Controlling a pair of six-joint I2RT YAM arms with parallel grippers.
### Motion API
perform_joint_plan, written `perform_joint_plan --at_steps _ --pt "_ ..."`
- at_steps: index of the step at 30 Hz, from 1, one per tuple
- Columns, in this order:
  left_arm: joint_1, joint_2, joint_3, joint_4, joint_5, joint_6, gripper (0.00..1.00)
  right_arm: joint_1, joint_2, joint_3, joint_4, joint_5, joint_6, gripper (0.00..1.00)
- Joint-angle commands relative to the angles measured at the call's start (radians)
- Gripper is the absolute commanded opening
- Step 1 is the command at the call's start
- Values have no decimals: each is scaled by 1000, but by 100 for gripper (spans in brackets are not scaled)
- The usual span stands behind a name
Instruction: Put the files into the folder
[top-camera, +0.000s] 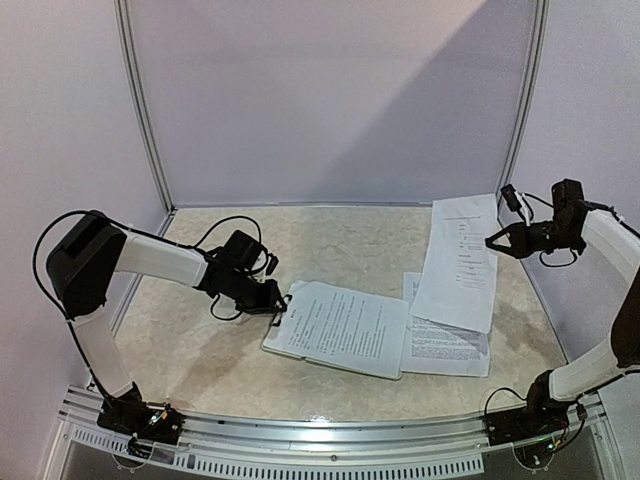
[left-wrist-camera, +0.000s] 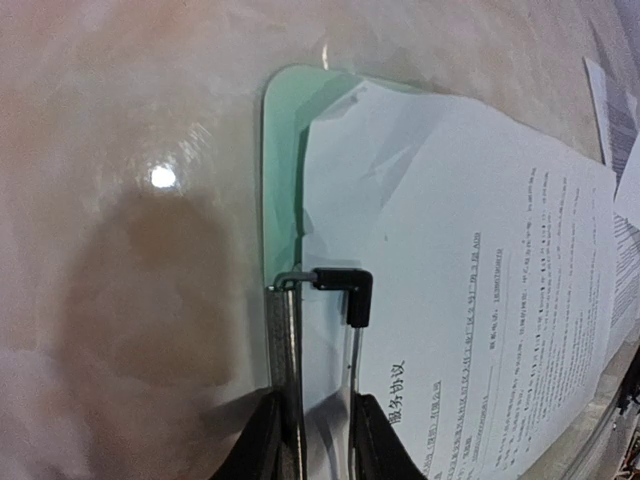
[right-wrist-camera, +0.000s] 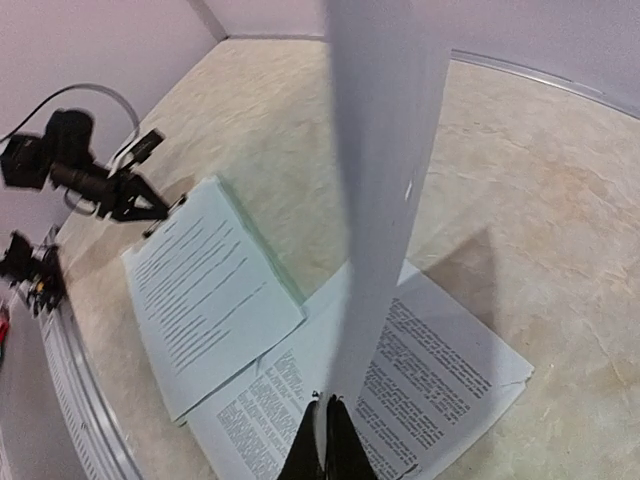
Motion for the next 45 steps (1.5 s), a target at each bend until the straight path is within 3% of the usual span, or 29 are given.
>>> perform_joint_plan --at_steps 1,10,16,20,29,36,41,45 --pt "-20 58 -14 -95 26 5 0 92 16 96 -330 -138 -270 0" --pt "-22 59 -16 -94 24 0 0 432 131 300 -675 -170 -468 0" --pt "-22 56 -20 -95 17 2 0 580 166 408 -681 -156 -393 0" --pt "-22 53 -24 -91 19 1 0 687 169 383 -681 -185 -332 0" --pt "-22 51 -21 -103 12 6 0 725 137 319 -681 -187 -313 0" --pt "-22 54 -4 -115 6 5 0 805 180 378 -684 -115 -286 0" --pt "-22 56 4 -129 1 10 0 819 194 407 -682 -259 -259 0" --pt "-20 52 5 -144 -7 19 0 838 165 365 -682 -255 -258 0"
